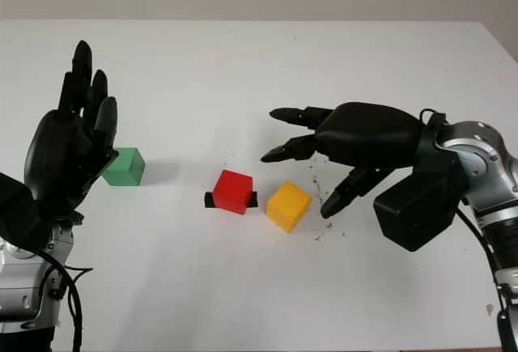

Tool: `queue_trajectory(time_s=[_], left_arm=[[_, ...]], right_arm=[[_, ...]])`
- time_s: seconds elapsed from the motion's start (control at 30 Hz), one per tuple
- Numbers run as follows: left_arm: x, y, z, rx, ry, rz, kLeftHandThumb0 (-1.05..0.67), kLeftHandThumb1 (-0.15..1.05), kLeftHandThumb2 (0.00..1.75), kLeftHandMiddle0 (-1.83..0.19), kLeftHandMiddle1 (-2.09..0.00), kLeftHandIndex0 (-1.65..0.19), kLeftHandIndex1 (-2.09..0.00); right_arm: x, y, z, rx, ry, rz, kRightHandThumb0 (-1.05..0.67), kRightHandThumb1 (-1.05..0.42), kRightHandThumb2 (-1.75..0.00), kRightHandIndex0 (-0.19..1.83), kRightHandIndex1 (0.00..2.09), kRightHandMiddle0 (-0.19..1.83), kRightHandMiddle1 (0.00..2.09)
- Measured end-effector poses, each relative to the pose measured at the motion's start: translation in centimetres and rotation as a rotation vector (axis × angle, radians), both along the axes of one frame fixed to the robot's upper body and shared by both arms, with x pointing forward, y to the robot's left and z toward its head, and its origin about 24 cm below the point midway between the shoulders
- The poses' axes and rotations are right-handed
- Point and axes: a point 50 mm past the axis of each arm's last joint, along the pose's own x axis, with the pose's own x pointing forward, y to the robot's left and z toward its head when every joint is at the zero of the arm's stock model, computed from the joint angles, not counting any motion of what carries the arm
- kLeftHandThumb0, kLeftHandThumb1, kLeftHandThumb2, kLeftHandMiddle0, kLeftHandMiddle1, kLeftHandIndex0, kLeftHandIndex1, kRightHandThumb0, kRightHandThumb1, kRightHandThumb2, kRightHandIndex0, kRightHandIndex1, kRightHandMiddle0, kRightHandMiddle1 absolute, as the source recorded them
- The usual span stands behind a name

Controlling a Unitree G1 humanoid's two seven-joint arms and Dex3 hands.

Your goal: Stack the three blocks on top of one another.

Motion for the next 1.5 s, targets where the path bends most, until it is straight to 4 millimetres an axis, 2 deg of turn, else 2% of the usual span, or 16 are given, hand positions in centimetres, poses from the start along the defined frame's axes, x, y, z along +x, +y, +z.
queue_trajectory(time_s=[0.3,0.43,0.53,0.77,1.2,1.5], left_arm=[[0.0,0.0,0.1,-0.001,-0.005,-0.001,-0.71,1.05,0.58,0.18,-0.05,0.19,-0.02],[0.0,0.1,0.1,0.0,-0.004,-0.003,-0.71,1.05,0.58,0.19,-0.05,0.19,-0.02],[0.0,0.1,0.1,0.001,-0.004,-0.004,-0.72,1.05,0.57,0.19,-0.04,0.19,-0.02],[0.0,0.1,0.1,0.0,-0.003,-0.005,-0.72,1.05,0.57,0.19,-0.05,0.19,-0.02],[0.0,0.1,0.1,0.004,-0.002,-0.003,-0.7,1.05,0.58,0.18,-0.05,0.19,-0.02],[-0.1,0.1,0.1,0.003,-0.003,-0.003,-0.7,1.05,0.58,0.18,-0.05,0.19,-0.03]], right_arm=[[0.0,0.2,-0.7,-0.014,0.004,0.009,-0.73,-0.82,-0.05,0.06,0.07,0.54,0.33],[0.0,0.4,-1.0,-0.012,0.019,0.01,-0.72,-0.84,-0.06,0.07,0.05,0.38,0.73],[0.0,0.4,-1.2,-0.019,0.033,0.007,-0.71,-0.85,-0.06,0.06,0.05,0.35,0.8],[0.1,0.7,-1.3,-0.01,0.034,0.014,-0.68,-0.82,-0.05,0.1,0.06,0.35,0.9],[0.2,1.7,-2.2,-0.008,0.029,0.06,-0.69,-0.83,-0.06,0.09,0.05,0.24,0.92],[0.3,1.7,-2.6,-0.009,0.034,0.079,-0.69,-0.83,-0.06,0.1,0.05,0.26,0.95]])
